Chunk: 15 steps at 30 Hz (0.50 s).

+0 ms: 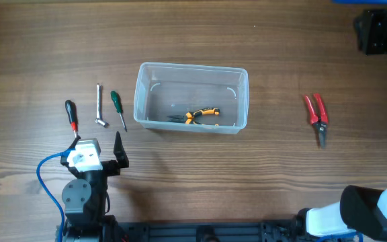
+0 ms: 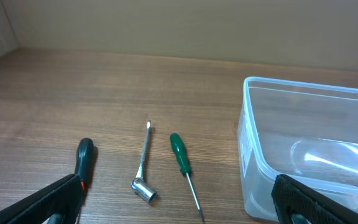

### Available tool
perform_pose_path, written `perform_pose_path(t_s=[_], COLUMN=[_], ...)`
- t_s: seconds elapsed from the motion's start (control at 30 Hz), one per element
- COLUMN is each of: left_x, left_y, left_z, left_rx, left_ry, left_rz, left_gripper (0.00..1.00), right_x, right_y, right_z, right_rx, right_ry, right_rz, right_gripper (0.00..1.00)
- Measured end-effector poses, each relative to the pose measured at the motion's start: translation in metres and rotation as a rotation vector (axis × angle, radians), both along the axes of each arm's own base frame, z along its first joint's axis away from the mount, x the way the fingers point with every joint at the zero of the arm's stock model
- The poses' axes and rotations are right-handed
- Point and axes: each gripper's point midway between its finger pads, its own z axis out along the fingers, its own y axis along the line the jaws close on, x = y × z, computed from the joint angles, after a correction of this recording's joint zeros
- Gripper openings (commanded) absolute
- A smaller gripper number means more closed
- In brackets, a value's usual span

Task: Pack container
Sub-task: 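Raise the right gripper out of the container toward the red cutters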

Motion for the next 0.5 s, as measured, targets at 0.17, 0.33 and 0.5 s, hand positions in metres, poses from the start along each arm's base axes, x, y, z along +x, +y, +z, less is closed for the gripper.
perform_pose_path(t_s=[0.17,0.33,0.5], left_x=[0.0,0.0,0.0], left_y=[0.0,0.0,0.0], left_z=[0.0,0.0,0.0], left_rx=[0.0,0.0,0.0], left_ry=[0.0,0.0,0.0], left_rz=[0.0,0.0,0.0], left_gripper=[1.0,1.0,1.0], right_x=[-0.042,-0.04,-0.008], right_y=[0.004,-0.002,-0.013], right_z=[0.049,-0.008,-0.191], right_rx=[-0.039,-0.03,0.001], right_ry=[-0.156,0.026,0.44], right_rz=[-0.012,-0.033,-0.049], right_gripper=[0.58,0.58,0.61])
